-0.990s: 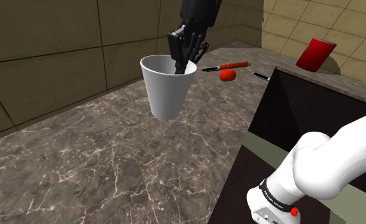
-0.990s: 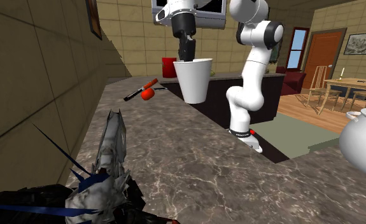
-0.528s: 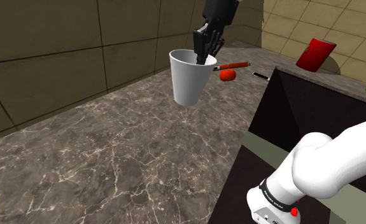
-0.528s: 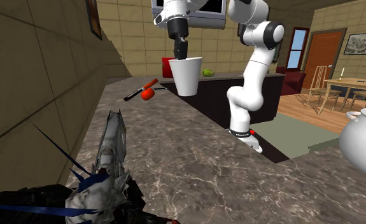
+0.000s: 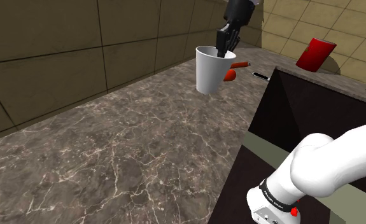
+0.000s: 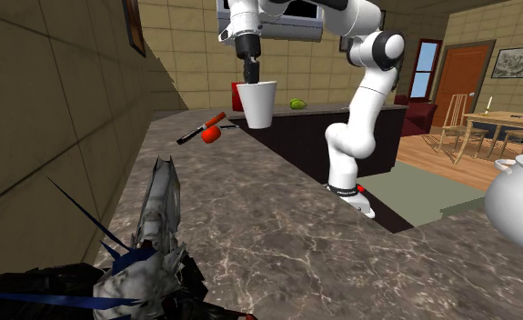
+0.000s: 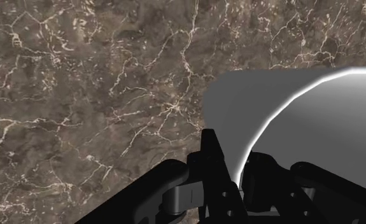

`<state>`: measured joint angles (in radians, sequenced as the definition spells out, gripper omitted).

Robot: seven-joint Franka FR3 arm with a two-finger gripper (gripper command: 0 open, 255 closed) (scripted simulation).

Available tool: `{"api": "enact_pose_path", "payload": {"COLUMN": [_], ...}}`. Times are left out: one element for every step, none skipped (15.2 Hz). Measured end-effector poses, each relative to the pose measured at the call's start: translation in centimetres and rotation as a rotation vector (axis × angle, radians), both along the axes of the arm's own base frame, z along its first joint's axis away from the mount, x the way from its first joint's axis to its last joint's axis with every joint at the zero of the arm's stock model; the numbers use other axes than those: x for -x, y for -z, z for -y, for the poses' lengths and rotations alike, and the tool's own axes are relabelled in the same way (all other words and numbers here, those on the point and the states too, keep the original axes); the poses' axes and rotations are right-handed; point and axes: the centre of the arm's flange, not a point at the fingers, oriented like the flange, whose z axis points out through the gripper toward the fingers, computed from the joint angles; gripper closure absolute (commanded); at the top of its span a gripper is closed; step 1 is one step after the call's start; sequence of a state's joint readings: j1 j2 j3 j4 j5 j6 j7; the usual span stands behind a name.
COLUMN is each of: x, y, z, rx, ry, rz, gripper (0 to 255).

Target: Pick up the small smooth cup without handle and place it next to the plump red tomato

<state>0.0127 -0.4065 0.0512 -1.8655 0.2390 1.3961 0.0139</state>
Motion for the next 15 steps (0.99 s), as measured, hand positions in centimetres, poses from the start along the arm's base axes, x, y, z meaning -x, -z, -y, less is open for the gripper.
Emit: {"api": "enact_pose_path", "payload": {"x": [-0.2, -0.6, -0.4, -0.5, -0.6, -0.7, -0.9, -1.0, -1.2, -1.5, -1.5, -1.4, -1.4, -1.6, -1.8], "y": [-0.1, -0.1, -0.2, 0.1, 0.2, 0.0, -0.2, -0.1, -0.2, -0.3, -0.1, -0.3, -0.3, -0.1, 0.0], "z": [1.2, 2.5, 3.8, 5.3, 6.5, 7.6, 8.8, 10.4, 11.9, 13.1, 14.2, 15.7, 16.9, 18.4, 19.5], "rx": [0.0, 0.0, 0.0, 0.0, 0.0, 0.0, 0.0, 0.0, 0.0, 0.0, 0.0, 0.0, 0.0, 0.0, 0.0], "ry": [0.0, 0.0, 0.0, 0.0, 0.0, 0.0, -0.001, 0.0, 0.001, 0.0, 0.0, 0.0, 0.0, 0.001, 0.0], "rz": [0.0, 0.0, -0.001, 0.0, -0.001, 0.0, -0.001, 0.0, -0.001, -0.001, 0.0, 0.0, 0.0, 0.0, 0.0], "gripper": [255, 255, 255, 255, 255, 255, 255, 255, 255, 255, 255, 255, 255, 255, 255]}}
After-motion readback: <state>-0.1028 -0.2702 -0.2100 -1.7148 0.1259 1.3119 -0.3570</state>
